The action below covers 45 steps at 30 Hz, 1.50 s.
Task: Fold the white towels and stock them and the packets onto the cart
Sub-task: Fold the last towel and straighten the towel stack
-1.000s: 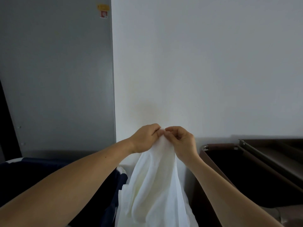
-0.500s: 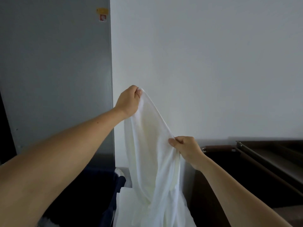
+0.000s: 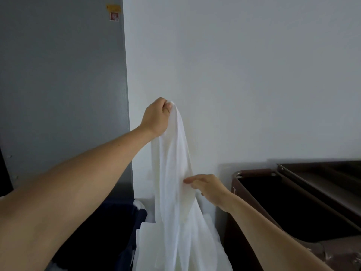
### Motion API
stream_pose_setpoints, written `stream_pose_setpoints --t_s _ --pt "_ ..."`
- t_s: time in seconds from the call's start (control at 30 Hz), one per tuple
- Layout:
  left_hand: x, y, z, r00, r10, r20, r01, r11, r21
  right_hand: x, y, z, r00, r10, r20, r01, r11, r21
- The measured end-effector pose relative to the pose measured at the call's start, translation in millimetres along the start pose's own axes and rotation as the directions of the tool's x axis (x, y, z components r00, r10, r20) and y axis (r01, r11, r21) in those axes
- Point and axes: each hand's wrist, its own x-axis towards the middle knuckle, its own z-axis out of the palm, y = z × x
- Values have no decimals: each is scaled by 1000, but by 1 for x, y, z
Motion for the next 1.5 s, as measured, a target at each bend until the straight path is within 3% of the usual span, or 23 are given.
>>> stream_pose_setpoints --t_s 0.1,0.2,0.33,0.4,0.47,0.53,0.7,0.87,1.03,1.17,1.27,1.37,1.43,1.5 --pt "3 4 4 1000 -2 -13 1 1000 -20 2 1 9 990 -117 -73 118 993 10" --pt "4 1 5 1000 -12 1 12 1000 -5 2 3 11 983 -111 -147 121 991 58" --pt "2 -1 14 999 -16 28 16 1000 13 -9 -4 20 903 -264 -340 195 955 -223" --pt "0 0 18 999 -16 32 15 1000 13 -16 -11 25 903 -318 -290 214 917 -337" --pt "0 2 21 999 -14 33 13 1000 8 -19 -14 32 929 -306 -206 165 845 -509" --pt "2 4 22 999 -12 32 12 1000 1 -18 -11 38 945 -270 -186 120 813 -570" --pt "9 -10 11 999 -46 -16 46 998 41 -18 3 36 959 -168 -230 55 901 -430" --pt "17 -47 -1 987 -133 -95 138 989 56 -11 12 -9 910 -110 -401 -16 955 -297" --pt "27 -49 -5 981 -153 -121 149 988 -37 5 13 -33 967 38 -252 -87 978 -188" --pt "41 -29 -14 977 -132 -170 125 991 -51 11 36 -24 981 144 -133 -176 943 -283" --pt "53 -35 -25 970 -141 -198 132 989 -58 19 34 -38 975 159 -158 -200 934 -297" --pt "64 -45 -40 937 -199 -287 187 980 -70 34 6 -83 941 4 -338 -100 959 -266" --pt "65 -54 -51 908 -225 -353 235 972 -14 41 -16 -118 846 -123 -518 70 990 -122" --pt "60 -69 -58 889 -250 -383 280 960 23 44 -23 -135 819 -158 -551 165 986 -37"
